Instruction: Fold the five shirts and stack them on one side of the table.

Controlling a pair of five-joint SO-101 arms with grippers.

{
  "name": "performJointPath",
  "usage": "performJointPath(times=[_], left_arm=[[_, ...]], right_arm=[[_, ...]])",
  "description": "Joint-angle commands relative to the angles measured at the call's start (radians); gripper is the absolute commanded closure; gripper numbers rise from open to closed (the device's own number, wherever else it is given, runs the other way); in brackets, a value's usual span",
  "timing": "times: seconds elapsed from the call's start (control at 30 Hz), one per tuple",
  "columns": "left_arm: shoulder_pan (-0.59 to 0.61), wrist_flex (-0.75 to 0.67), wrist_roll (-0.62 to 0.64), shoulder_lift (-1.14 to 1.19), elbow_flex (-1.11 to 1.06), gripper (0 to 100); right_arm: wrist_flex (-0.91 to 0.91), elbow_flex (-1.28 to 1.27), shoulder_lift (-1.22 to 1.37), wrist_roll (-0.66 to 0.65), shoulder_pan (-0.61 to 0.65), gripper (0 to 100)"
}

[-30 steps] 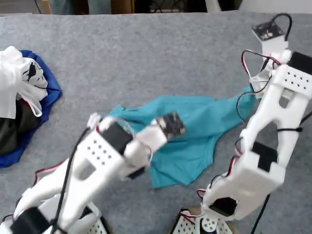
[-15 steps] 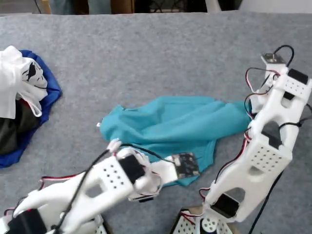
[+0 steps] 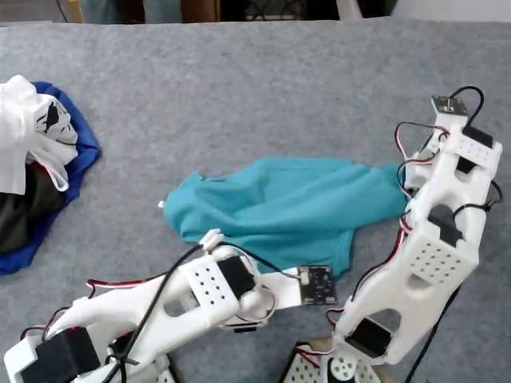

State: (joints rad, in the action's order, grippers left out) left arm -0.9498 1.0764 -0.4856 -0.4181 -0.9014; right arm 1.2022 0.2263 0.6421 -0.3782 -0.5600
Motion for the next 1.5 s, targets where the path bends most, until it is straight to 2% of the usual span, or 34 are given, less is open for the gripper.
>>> performJointPath(times=[0.0,0.23,0.53,0.8,1.13,1.47], left_arm=[[-0.005,-0.015,-0.023,0.003,0.059,83],[-0.002,-0.060,-0.037,0.005,0.053,83],[0.004,-0.189,-0.041,0.005,-0.041,83],[0.030,-0.282,-0.002,0.005,-0.087,83],[-0.002,-0.262,-0.038,0.014,-0.084,83],[0.015,-0.236,-0.051,0.219,0.048,83]], right_arm=[[-0.058,-0.041,-0.019,0.023,-0.006,98.5],[-0.081,-0.045,-0.028,0.049,-0.011,98.5],[-0.078,-0.045,-0.028,0.049,-0.012,98.5],[-0.078,-0.045,-0.028,0.049,-0.012,98.5],[-0.078,-0.045,-0.027,0.049,-0.009,98.5],[-0.080,-0.045,-0.027,0.049,-0.009,98.5]])
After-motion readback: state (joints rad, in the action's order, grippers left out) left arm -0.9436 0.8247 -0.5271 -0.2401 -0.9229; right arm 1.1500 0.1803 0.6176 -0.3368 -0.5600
